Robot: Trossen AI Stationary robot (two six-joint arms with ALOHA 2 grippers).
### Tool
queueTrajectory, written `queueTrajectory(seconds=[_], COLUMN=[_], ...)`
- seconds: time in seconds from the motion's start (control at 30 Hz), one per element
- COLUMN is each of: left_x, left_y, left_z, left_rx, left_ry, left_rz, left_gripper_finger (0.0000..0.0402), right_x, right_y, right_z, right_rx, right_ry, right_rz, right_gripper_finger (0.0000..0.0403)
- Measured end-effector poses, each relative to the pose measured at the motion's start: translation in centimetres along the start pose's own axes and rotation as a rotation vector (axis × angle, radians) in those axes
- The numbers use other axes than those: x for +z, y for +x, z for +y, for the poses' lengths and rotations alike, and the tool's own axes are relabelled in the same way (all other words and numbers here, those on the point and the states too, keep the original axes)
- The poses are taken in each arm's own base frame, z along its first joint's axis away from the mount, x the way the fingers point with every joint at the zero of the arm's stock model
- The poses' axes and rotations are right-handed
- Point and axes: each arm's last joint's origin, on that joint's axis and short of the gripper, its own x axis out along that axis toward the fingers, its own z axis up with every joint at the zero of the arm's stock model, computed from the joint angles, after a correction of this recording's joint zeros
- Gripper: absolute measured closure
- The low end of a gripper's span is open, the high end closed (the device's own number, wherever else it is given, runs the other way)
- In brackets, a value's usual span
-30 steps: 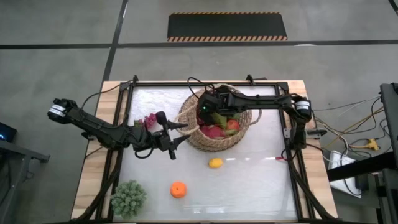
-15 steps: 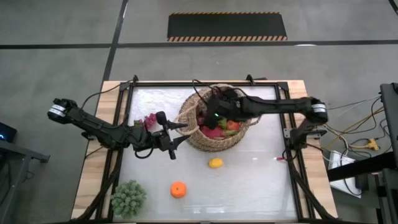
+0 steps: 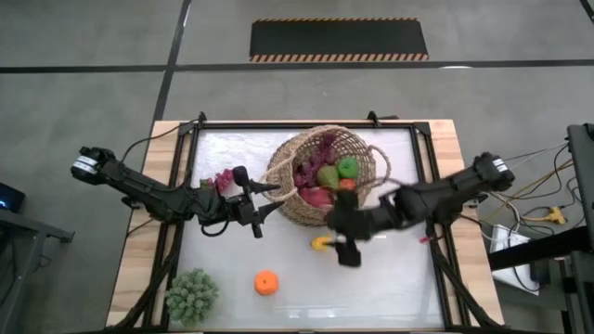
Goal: Build produce basket
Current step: Put the yellow lemon into the brown basket
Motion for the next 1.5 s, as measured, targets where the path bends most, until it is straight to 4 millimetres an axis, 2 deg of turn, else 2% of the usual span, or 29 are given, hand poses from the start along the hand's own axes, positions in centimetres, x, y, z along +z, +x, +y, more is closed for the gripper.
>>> queueTrajectory(seconds=[0.17, 0.3, 0.53, 0.67, 0.87, 1.23, 1.5], left_x=[0.0, 0.0, 0.0, 0.0, 0.0, 0.0, 0.0], left_y=[0.0, 0.0, 0.0, 0.0, 0.0, 0.0, 0.0], left_z=[0.0, 0.0, 0.0, 0.0, 0.0, 0.0, 0.0], left_rx=[0.0, 0.0, 0.0, 0.0, 0.0, 0.0, 0.0], left_ry=[0.0, 0.0, 0.006, 0.009, 0.009, 0.009, 0.01], left_rz=[0.0, 0.0, 0.0, 0.0, -0.001, -0.001, -0.001], left_gripper_finger=[0.0212, 0.0212, 0.0212, 0.0212, 0.0212, 0.0212, 0.0212], right_x=[-2.5, -5.1, -9.6, -11.7, -12.6, -13.7, -14.3], right_y=[1.8, 4.0, 8.0, 10.4, 12.5, 14.3, 15.2], right_z=[3.2, 4.5, 3.8, 3.6, 3.3, 1.2, -0.3], right_rx=[0.018, -0.07, -0.239, -0.26, -0.239, -0.222, -0.212], right_ry=[-0.071, -0.113, -0.121, -0.14, -0.148, -0.107, -0.081], right_rz=[0.079, 0.134, 0.231, 0.243, 0.193, 0.117, 0.066], right_gripper_finger=[0.0123, 0.0126, 0.0129, 0.0127, 0.0117, 0.0115, 0.0129])
